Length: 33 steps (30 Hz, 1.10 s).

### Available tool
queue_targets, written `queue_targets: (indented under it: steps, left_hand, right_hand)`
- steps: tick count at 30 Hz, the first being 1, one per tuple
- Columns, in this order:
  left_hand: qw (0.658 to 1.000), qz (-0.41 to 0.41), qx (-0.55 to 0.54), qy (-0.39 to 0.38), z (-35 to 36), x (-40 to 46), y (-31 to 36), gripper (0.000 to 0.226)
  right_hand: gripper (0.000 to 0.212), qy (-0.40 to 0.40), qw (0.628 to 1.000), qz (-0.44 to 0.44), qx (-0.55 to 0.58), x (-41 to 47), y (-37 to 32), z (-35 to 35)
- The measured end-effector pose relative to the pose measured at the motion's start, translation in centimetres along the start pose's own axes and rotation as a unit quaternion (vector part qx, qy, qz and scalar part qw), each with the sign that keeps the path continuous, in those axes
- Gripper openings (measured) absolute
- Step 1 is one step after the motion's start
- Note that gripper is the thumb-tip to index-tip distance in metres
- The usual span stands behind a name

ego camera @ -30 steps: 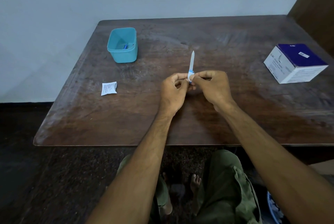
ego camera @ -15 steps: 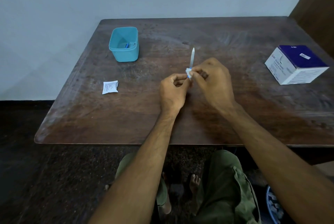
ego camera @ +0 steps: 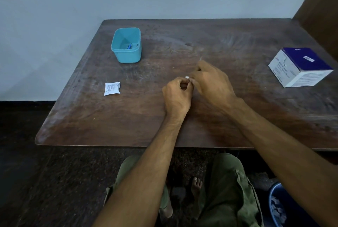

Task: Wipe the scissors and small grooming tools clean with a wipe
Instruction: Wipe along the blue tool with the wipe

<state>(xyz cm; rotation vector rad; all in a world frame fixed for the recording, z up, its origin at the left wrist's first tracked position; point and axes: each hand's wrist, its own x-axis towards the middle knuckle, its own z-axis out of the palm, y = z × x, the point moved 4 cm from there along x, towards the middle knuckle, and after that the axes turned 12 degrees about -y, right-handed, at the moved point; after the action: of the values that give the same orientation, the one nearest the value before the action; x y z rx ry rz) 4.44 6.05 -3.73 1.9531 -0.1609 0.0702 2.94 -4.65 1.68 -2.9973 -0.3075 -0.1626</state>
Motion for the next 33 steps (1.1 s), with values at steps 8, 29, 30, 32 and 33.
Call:
queue_targets:
  steps: [8, 29, 30, 32, 33]
  left_hand:
    - [1.000, 0.005, 0.022, -0.002, 0.0, -0.3, 0.4, 0.005]
    - [0.970, -0.075, -0.225, -0.055, -0.3, 0.3, -0.5, 0.010]
    - [0.964, -0.085, -0.243, -0.058, -0.5, 0.3, -0.5, 0.008]
    - [0.954, -0.106, -0.273, -0.057, -0.8, 0.3, -0.6, 0.008]
    - [0.952, -0.115, -0.280, -0.054, -1.1, 0.3, -0.7, 0.008]
  right_hand:
    - [0.032, 0.044, 0.997, 0.065, -0.006, 1.6, 2.5, -1.6]
    - [0.014, 0.115, 0.775, 0.194, 0.590, 0.3, 2.1, 3.7]
    - [0.013, 0.113, 0.775, 0.195, 0.590, 0.3, 2.0, 3.7]
    - [0.012, 0.116, 0.774, 0.197, 0.590, 0.4, 2.1, 3.4]
    - [0.013, 0.118, 0.775, 0.198, 0.589, 0.4, 2.1, 3.3]
